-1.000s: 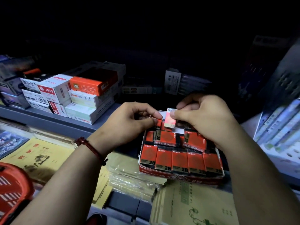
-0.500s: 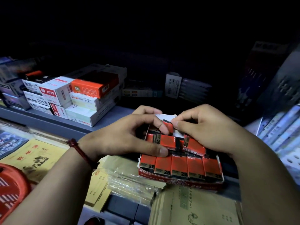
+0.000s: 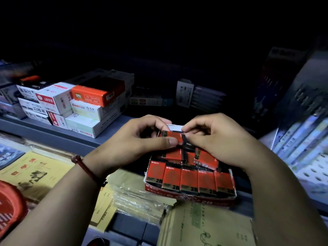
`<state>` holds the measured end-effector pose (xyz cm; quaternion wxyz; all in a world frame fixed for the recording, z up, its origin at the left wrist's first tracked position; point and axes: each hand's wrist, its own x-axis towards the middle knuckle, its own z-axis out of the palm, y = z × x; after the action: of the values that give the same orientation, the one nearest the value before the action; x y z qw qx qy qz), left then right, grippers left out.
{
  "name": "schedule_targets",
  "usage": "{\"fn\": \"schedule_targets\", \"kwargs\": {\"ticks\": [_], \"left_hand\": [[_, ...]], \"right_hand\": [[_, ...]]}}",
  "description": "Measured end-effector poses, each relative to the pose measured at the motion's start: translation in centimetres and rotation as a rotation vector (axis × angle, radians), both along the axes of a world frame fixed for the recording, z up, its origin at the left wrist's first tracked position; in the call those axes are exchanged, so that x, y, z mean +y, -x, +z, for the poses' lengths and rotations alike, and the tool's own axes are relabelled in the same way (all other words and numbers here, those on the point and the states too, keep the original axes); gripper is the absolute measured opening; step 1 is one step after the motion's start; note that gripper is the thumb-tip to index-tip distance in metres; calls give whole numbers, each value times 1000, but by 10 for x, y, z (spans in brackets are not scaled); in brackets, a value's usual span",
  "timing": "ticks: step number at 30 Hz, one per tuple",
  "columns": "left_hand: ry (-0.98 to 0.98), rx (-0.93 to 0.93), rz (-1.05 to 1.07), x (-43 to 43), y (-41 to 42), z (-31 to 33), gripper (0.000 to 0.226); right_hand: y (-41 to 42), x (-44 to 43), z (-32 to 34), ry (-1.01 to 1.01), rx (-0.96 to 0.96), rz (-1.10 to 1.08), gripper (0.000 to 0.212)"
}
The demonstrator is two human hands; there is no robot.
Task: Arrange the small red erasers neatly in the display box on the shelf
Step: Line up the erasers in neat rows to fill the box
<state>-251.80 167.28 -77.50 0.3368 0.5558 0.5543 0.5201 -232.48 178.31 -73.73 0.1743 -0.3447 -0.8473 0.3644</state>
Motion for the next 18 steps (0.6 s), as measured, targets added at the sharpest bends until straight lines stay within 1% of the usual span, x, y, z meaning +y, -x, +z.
{"fn": "schedule_targets", "kwargs": {"ticks": [2, 4, 8, 9, 10, 11, 13, 14, 16, 17, 18], "left_hand": [[-16, -49, 21, 1, 1, 0, 45], [-19, -88, 32, 1, -1, 1, 43], [-44, -126, 77, 3, -6, 2, 42], [-47, -132, 92, 3, -6, 2, 39], [-51, -126, 104, 4, -6, 1, 37], [-59, -111, 110, 4, -6, 0, 38], [-86, -90, 123, 5, -6, -2, 41], [-102, -85, 139, 5, -7, -2, 42], [-131, -51, 162, 5, -8, -1, 39], [-137, -27, 158, 5, -10, -1, 38], [-133, 3, 147, 4, -11, -1, 37]], "right_hand": [[2, 1, -3, 3, 18, 0, 14], [4, 1, -4, -4, 22, 10, 18], [4, -3, -3, -61, -29, 30, 7], [4, -4, -2, -89, -35, 27, 8], [5, -5, -2, -115, -20, 16, 12], [6, -5, -2, -124, 37, -10, 16], [8, -7, 1, -68, 199, -75, 20], [8, -9, 2, -35, 253, -89, 18], [9, -12, 4, -6, 273, -73, 9], [10, -13, 5, 6, 266, -59, 8], [10, -13, 4, 15, 266, -58, 11]]}}
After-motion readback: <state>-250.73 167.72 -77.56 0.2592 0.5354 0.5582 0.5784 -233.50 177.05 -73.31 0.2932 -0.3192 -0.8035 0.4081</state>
